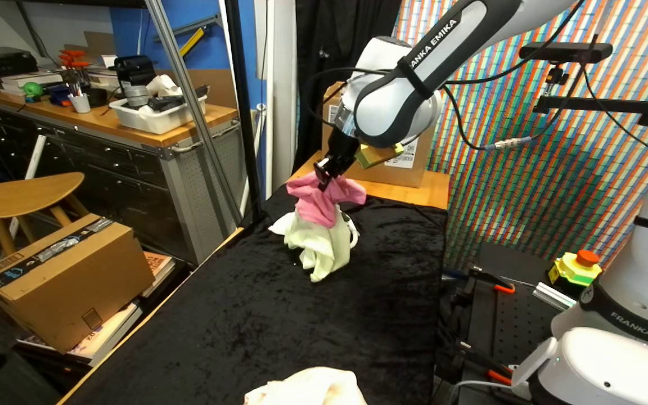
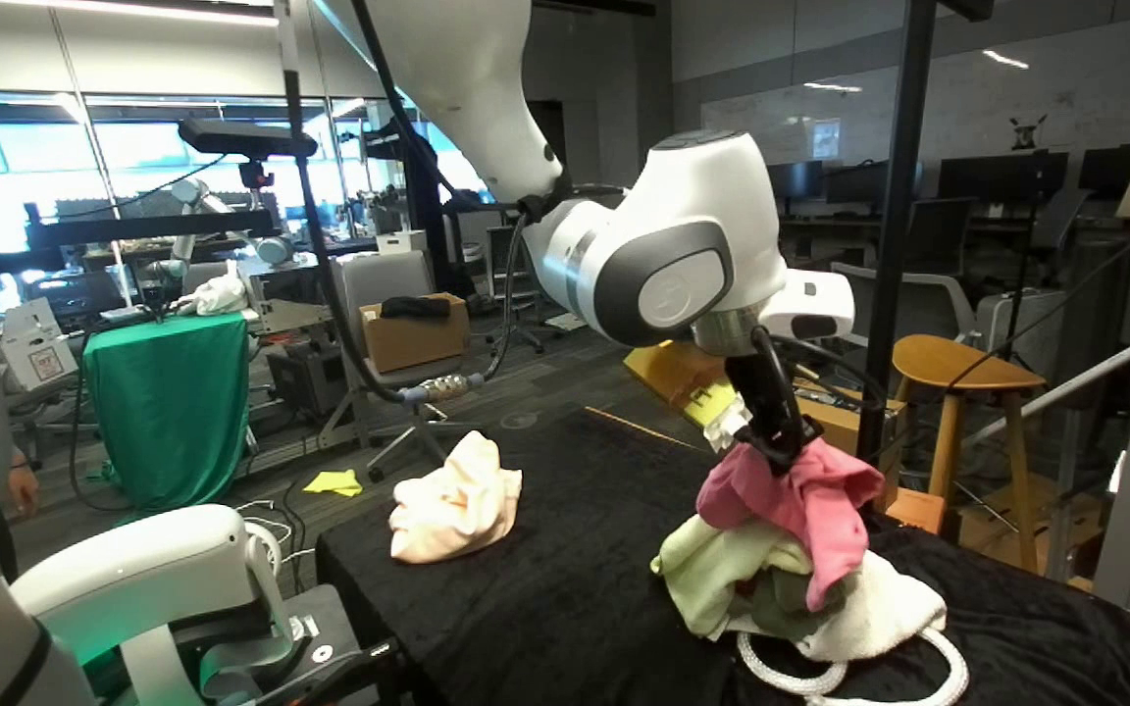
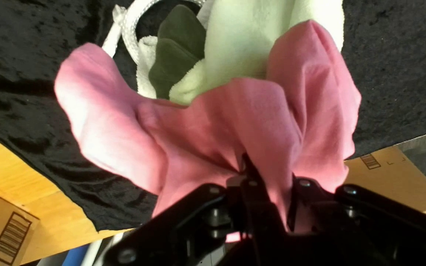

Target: Pick up all the clothes and plush toy, then put them in one place

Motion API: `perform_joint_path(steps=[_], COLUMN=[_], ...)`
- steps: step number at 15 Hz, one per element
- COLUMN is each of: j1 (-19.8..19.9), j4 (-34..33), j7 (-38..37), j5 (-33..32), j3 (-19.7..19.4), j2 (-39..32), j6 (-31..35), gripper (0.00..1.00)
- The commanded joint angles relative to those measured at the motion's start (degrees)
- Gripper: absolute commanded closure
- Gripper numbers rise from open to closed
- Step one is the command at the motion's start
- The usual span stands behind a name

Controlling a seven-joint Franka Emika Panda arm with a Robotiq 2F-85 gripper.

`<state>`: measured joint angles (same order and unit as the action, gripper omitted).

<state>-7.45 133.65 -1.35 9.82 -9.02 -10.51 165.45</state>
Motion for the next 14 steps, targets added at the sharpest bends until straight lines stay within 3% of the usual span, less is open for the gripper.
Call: perform_joint_path(steps=[1,4,5,6,8,14], j1=[1.65,2.08,2.23,2.44,2.97,3.99], j4=[-7.38,-11.55,-12.67,-13.59,-15.19,-17.97], j7=[-4.12,-5.62,-5.82,-5.62,-5.07,-5.61], j5=[-5.17,-7.09,-7.30,-7.15,-6.57,-6.82], j3=[3.45,5.10,5.48,5.89,6.56,6.63], j2=[-1.61,-2.82,-3.27,-3.61,-4.61,-7.96], j6=[-9.48,-16.37,-17.94,-19.35,-21.22,-23.26], gripper=[0.89,0.83,0.88,0.88,0.91,0.90])
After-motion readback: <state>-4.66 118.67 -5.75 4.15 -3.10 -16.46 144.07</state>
